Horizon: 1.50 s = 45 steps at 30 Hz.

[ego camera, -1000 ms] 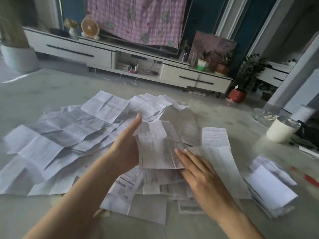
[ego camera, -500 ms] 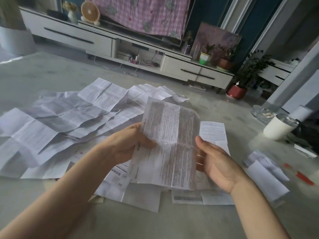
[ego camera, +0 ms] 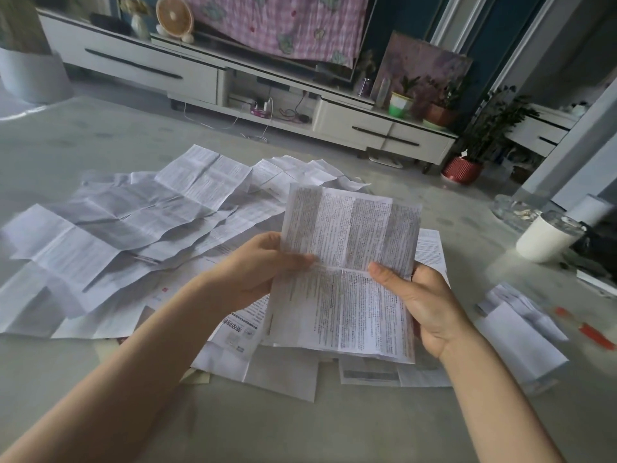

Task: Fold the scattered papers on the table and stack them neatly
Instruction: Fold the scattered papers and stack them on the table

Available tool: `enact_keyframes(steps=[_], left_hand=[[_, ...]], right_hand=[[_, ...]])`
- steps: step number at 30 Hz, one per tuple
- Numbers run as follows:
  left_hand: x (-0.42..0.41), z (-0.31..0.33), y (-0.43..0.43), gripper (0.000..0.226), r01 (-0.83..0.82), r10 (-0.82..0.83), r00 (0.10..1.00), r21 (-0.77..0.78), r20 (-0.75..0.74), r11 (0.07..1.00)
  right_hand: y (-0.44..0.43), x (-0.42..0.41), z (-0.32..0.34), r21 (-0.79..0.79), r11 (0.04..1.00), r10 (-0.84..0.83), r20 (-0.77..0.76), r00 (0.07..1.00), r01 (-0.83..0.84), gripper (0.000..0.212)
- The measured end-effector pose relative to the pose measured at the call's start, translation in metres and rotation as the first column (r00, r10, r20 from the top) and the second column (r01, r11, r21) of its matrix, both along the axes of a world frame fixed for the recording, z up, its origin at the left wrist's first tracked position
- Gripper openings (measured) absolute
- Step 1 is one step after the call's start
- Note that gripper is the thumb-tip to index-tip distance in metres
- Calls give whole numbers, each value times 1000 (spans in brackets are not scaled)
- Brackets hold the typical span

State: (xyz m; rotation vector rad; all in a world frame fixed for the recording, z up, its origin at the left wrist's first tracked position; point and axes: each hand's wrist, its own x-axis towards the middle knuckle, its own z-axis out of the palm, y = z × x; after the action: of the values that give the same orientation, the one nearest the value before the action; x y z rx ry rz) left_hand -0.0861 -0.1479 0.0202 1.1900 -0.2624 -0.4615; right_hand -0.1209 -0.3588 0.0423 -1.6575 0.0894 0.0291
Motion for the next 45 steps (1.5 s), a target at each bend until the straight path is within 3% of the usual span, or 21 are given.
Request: enact_keyframes(steps=[8,15,18,20,23,25,28,31,34,37,40,42,45], left_hand=[[-1,0,-1,18,44,-43,999,23,-1,999],[2,-2,0,13,3,-3,1000,67,-10,998],[5,-3,2,23,23,-22,1000,64,-12,998],[3,0,2,34,36,-35,999,39,-17,999],[0,3,2,37,26,-27,999,21,21,999],[1,2,2,39,-17,17,1000,6,-18,1000],[2,3,-2,20,-79,66,989,-95,-133,992],[1,2,-6,55,-46,-33,975,-348,-219,936],[-6,1,-13,83,94,-156,977,-361,-146,928],[-11,-2,-22,61,121,-144,987,-265,-70,957],[-9,-7,-23,33,-30,-9,989,-259,-146,965],[-6,-10,-21,24,-84,55,988,-205,-145,975],[-5,-12,-18,25,-77,63,991,-121,-116,990]], right_hand=[[-6,-4,-1,66,997,-37,-25,999,39,42],[-12,-8,0,167,982,111,-169,979,-83,44],[-17,-8,1,186,978,127,-181,975,-92,45],[-20,-7,1,213,973,131,-170,977,-94,38],[-22,-12,7,186,967,201,-142,969,-174,7],[-21,-14,11,237,957,208,-153,966,-169,27],[-17,-15,9,270,959,117,-100,988,-86,52],[-8,-13,3,243,970,-47,73,996,28,61],[5,-11,-9,142,980,-170,241,955,138,66],[22,-15,-18,-112,986,-71,397,915,125,66],[25,-21,-13,-266,959,174,302,937,-92,60],[20,-23,-7,-243,949,245,168,955,-201,49],[11,-20,-6,-10,994,109,56,992,-109,55]])
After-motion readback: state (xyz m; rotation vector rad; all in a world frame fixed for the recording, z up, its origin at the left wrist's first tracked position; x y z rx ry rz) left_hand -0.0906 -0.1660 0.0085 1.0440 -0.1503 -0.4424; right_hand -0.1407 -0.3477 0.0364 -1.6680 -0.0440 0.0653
